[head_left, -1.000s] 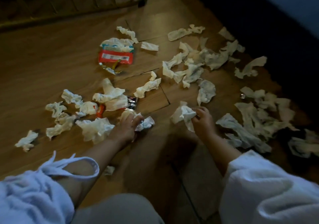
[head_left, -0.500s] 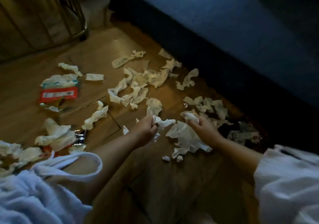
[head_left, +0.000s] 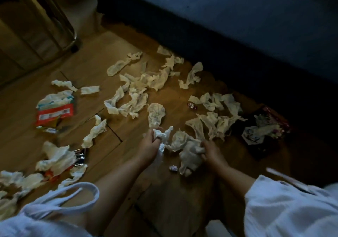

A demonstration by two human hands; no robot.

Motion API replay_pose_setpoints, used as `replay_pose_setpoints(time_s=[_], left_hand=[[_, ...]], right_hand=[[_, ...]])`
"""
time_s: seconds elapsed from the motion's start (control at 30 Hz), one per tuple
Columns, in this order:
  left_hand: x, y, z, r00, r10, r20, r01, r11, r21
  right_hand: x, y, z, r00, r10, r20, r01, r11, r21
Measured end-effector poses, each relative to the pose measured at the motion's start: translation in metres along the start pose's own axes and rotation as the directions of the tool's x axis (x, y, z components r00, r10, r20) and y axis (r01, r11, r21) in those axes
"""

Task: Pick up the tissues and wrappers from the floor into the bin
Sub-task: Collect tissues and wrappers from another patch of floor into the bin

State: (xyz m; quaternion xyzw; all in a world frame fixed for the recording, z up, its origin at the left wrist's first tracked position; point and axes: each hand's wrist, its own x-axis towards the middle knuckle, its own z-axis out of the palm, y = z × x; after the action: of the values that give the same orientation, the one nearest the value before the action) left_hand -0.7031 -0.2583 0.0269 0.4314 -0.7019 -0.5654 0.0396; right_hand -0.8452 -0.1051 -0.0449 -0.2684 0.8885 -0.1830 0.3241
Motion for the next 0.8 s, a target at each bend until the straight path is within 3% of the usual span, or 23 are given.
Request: replay_pose_setpoints(time_s=[0.07, 0.13, 0.3, 0.37, 0.5, 0.63, 0.8], left_hand=[[-0.004, 0.009, 0.002, 1.000, -0.016, -0.007, 0.015, 0.997, -0.076], [-0.008, 0.019, 0.006, 0.998, -0.051, 0.019, 0.053, 0.991, -0.125], [-0.041, 0.065, 0.013, 0.987, -0.110, 0.120, 0.130, 0.975, -0.179], [-0.063, 0.093, 0.018, 0.987, -0.041, 0.152, 0.070, 0.979, -0.189], [-0.101, 0.154, 0.036, 0.961, 0.156, 0.229, -0.111, 0.974, -0.198], [-0.128, 0.209, 0.074, 0.886, 0.282, 0.368, -0.196, 0.947, -0.255], [-0.171, 0.259, 0.153, 0.764, 0.367, 0.531, -0.201, 0.917, -0.344]], right_hand=[[-0.004, -0.002, -0.016, 0.996, 0.081, -0.041, -0.063, 0.943, 0.327], [-0.016, -0.006, -0.037, 0.990, 0.138, -0.042, -0.102, 0.874, 0.474], [-0.071, -0.021, -0.096, 0.979, 0.185, -0.087, -0.108, 0.829, 0.549], [-0.101, -0.029, -0.123, 0.977, 0.189, -0.103, -0.073, 0.740, 0.669], [-0.160, -0.034, -0.172, 0.931, 0.175, -0.321, 0.077, 0.765, 0.639], [-0.209, -0.014, -0.210, 0.800, 0.285, -0.529, 0.180, 0.726, 0.663], [-0.262, 0.034, -0.255, 0.495, 0.586, -0.641, 0.286, 0.587, 0.758]])
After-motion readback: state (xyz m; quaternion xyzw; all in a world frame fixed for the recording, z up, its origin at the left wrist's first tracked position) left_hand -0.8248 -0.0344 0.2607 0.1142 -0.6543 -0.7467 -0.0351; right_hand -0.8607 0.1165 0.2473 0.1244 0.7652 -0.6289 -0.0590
